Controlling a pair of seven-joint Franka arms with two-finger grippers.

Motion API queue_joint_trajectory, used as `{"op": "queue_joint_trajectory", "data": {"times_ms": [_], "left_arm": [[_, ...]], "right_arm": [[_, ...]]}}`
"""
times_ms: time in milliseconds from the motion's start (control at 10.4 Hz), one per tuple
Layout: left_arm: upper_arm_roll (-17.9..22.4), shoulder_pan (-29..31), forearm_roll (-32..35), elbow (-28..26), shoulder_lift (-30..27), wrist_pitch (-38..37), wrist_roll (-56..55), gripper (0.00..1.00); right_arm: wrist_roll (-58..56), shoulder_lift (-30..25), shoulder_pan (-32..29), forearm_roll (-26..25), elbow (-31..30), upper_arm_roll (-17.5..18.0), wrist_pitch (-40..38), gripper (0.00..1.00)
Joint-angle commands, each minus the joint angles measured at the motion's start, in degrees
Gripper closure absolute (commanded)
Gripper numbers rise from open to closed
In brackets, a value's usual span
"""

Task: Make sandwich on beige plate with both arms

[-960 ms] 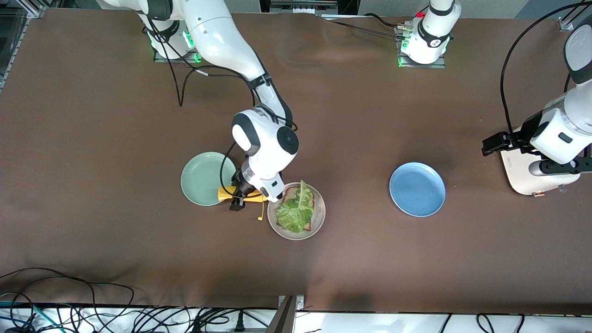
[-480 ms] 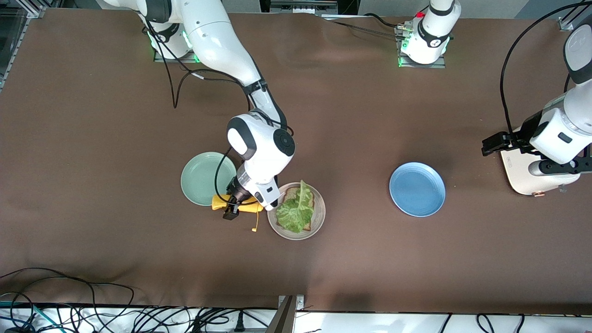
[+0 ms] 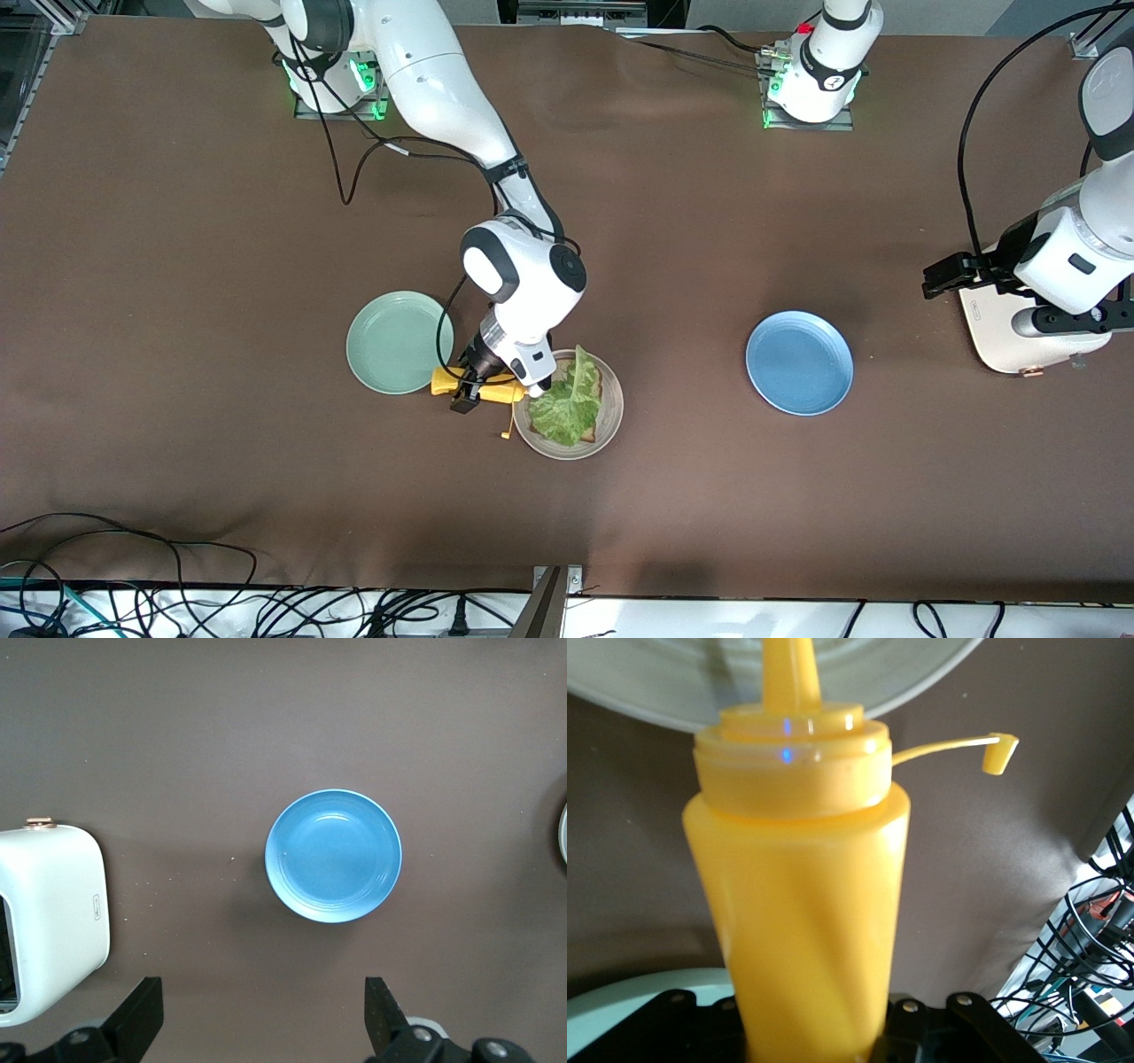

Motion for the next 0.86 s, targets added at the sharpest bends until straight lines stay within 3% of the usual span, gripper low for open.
{"op": "queue_joint_trajectory", "data": {"times_ms": [0,480,768], "left_arm": [[-0.38,0.00,1.70,0.71,-0.26,-0.99,0.40,0.00],[-0.90,-0.09,1.70,0.71,-0.26,-0.99,0.32,0.00],[-0.90,0.00,1.70,0.71,-0.26,-0.99,0.32,0.00]], "right_arm": [[0.89,1.03,1.46,1.03,1.77,-2.13,-0.39,1.00],[0.28,-1.86,-3.71,0.67,0.46,2.61,0.32,1.00],[-0.50,-16.51,-15.20,1.55,-10.60,15.59,6.29,1.00]]}}
